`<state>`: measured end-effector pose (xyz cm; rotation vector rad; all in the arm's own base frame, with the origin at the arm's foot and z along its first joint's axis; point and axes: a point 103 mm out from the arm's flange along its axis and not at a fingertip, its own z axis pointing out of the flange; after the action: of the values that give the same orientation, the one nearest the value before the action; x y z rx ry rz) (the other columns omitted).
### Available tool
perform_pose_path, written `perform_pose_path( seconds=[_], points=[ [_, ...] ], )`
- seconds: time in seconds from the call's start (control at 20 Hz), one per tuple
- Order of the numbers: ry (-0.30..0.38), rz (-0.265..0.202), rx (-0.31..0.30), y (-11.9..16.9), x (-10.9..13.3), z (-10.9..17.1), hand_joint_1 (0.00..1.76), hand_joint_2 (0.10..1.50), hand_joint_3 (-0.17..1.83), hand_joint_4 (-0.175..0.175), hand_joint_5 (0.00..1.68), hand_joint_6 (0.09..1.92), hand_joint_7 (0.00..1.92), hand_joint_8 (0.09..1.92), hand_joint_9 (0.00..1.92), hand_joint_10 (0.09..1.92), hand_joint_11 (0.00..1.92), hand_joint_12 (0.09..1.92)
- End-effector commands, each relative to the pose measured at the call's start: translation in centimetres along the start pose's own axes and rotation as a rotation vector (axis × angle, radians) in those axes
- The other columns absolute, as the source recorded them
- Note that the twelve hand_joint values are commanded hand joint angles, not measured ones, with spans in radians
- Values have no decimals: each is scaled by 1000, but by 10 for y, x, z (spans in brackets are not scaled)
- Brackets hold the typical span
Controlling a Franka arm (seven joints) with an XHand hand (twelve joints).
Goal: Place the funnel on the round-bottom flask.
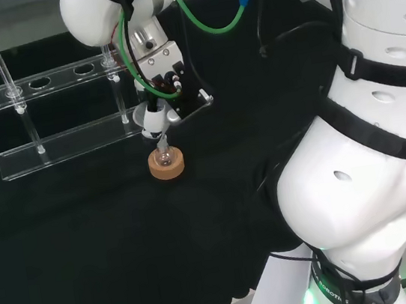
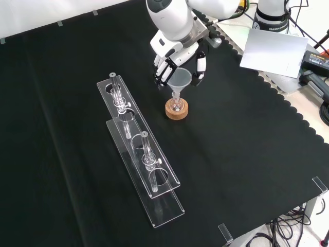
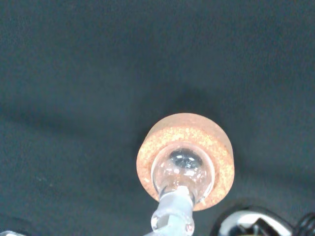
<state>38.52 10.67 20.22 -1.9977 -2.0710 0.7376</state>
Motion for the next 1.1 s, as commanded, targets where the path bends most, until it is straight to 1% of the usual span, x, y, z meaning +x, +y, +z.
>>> perform_pose_path(
  seconds=[0.05,0.4,0.55,0.85,1.1],
  points=[
    [2,-5,3,2,-2,0,854,747,580,8,528,454,371,666,750,505,639,1268],
    [5,-4,5,3,-4,2,850,745,580,4,511,449,363,666,737,505,638,1268],
    [-1,-5,24,4,-2,2,844,735,576,-1,487,438,353,664,728,504,635,1268],
    [-2,-6,44,4,1,5,819,681,587,-18,410,332,298,679,669,543,604,1284],
    [2,-6,51,3,-1,6,808,665,585,-24,395,307,276,678,647,549,594,1285]
  ],
)
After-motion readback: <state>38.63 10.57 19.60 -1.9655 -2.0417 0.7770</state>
